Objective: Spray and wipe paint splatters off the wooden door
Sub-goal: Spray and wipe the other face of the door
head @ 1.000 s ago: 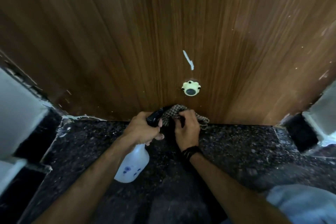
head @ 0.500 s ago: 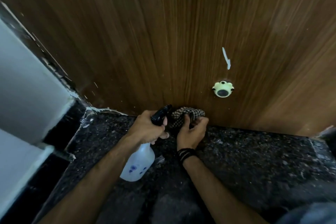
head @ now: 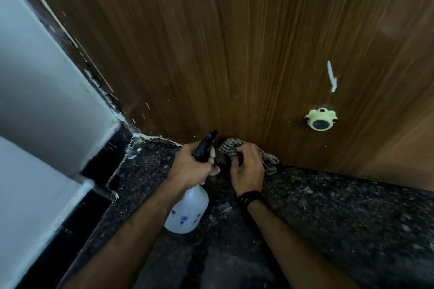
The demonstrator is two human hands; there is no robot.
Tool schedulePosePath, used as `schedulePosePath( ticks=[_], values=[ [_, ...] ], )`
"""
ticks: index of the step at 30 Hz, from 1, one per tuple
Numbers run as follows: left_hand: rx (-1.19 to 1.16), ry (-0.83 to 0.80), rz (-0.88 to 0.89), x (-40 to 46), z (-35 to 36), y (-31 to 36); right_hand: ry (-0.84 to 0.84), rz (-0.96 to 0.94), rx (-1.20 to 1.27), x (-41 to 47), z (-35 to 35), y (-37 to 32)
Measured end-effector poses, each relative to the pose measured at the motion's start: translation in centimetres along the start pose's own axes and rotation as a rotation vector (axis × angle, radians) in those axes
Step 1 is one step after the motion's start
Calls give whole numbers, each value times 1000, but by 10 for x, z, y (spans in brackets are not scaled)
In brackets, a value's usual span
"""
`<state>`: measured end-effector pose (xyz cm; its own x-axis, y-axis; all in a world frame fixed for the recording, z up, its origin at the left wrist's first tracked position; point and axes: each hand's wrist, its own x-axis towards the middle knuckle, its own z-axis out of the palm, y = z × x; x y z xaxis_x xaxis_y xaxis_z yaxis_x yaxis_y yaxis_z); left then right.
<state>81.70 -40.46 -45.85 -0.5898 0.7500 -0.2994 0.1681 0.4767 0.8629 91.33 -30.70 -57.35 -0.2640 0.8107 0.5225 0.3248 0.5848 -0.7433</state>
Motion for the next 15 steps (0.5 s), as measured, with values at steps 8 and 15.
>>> schedulePosePath(
  ticks=[8, 15],
  values=[
    [36, 63, -39, 5, -46, -26, 107, -180, 61, 36, 19, -51],
    [91, 163, -145, 16, -73, -39, -308, -425, -254, 23, 58, -37]
  ],
)
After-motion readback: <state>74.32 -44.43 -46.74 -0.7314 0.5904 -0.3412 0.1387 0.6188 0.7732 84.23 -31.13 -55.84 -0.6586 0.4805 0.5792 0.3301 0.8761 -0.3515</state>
